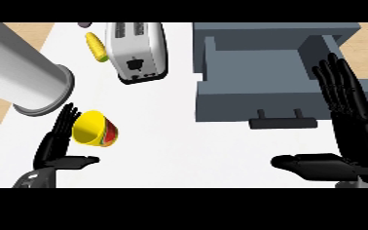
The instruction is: Pick up the cup, place it into the drawer and close the drawer
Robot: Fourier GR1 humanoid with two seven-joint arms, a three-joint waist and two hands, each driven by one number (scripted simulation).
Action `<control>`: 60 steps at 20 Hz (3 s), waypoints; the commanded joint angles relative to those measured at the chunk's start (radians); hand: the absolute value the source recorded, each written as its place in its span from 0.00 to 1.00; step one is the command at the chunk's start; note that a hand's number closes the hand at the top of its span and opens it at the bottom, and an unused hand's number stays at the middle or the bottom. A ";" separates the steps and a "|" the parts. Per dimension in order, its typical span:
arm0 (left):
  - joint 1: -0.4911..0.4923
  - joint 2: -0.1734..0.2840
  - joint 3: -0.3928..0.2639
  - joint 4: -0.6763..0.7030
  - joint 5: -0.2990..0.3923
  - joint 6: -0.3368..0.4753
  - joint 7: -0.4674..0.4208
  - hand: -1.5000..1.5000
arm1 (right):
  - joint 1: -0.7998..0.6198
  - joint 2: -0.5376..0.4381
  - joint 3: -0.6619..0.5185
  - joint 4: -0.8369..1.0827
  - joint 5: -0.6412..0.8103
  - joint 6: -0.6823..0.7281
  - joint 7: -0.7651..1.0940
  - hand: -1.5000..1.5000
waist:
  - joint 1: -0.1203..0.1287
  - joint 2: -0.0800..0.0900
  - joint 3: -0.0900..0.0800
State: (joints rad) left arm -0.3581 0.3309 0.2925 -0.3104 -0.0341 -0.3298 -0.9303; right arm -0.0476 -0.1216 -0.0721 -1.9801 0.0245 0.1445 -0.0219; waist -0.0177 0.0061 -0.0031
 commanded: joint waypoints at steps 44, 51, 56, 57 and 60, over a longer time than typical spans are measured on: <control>-0.103 -0.147 0.108 -0.010 0.183 -0.109 -0.192 1.00 | -0.043 -0.002 -0.012 0.052 0.014 0.005 -0.007 0.00 | 0.001 0.002 0.000; -0.174 -0.183 0.093 -0.114 0.197 -0.090 -0.178 1.00 | -0.018 -0.038 -0.060 0.018 -0.064 0.049 0.045 0.00 | -0.001 -0.004 0.001; -0.206 -0.165 0.037 -0.227 0.192 -0.103 -0.041 1.00 | -0.020 -0.017 -0.047 0.073 -0.030 0.037 -0.021 0.00 | 0.018 -0.008 0.004; -0.234 -0.197 0.025 -0.232 0.187 -0.075 -0.032 1.00 | -0.005 -0.010 -0.048 0.033 -0.023 0.021 -0.009 0.00 | 0.011 -0.008 0.003; -0.260 -0.210 0.000 -0.379 0.203 -0.022 0.071 1.00 | 0.003 -0.057 -0.099 0.045 -0.057 0.054 0.005 0.00 | 0.024 -0.014 0.005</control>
State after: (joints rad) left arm -0.5757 0.1464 0.3231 -0.5776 0.1602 -0.3442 -0.9019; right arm -0.0554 -0.1494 -0.1342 -1.9401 -0.0128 0.1795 -0.0185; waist -0.0001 -0.0040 0.0004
